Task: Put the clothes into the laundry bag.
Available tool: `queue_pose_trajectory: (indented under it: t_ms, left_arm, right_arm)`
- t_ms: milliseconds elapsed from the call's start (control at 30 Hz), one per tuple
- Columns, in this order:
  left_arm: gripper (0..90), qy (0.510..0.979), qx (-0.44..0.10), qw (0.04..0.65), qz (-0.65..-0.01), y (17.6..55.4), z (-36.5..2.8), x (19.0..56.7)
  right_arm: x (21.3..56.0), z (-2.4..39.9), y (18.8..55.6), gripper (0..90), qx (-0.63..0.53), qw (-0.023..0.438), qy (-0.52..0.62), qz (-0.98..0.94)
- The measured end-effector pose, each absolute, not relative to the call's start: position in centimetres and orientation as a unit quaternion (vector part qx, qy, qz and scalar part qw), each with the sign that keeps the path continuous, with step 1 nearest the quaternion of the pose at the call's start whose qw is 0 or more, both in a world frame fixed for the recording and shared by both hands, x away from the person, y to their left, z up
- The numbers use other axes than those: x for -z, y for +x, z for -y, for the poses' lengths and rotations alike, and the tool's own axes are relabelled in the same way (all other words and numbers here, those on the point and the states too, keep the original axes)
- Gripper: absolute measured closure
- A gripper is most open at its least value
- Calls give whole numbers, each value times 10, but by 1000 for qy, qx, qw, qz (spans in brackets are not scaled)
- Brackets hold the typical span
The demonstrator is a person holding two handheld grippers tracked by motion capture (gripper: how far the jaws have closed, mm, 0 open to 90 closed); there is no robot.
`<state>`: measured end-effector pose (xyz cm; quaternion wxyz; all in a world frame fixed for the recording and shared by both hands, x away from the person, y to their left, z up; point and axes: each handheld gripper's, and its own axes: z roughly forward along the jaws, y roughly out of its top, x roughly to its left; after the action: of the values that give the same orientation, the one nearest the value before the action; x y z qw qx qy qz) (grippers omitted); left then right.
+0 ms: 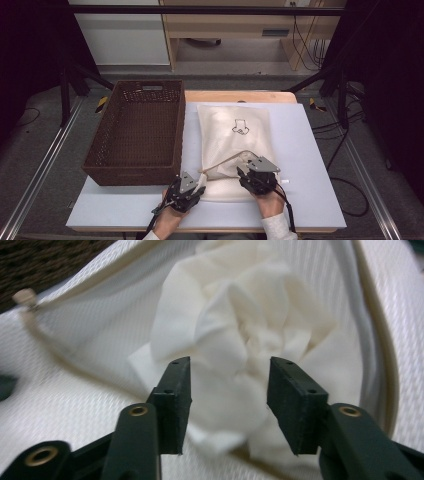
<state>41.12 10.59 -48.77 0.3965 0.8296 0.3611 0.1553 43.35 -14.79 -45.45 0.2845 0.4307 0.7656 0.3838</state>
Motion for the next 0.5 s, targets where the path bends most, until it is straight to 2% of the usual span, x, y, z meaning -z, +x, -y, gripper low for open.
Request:
queue_pose_trajectory:
  t_ms: [133,233,300,500]
  left_arm:
    - [807,830,-156,396,-361,411,-106,488]
    - [807,830,-155,397,-361,411,-106,488]
    - [807,829,-154,397,-362,412,-106,488]
    - [808,830,-154,397,-362,411,-106,488]
  right_arm:
    - [465,149,429,649,-347,265,436,-787]
    - [477,147,437,754,-324,242,453,-795]
    - [478,145,443,846,-325,245,463,-787]
    - [482,131,468,888,-310,278,472,-777]
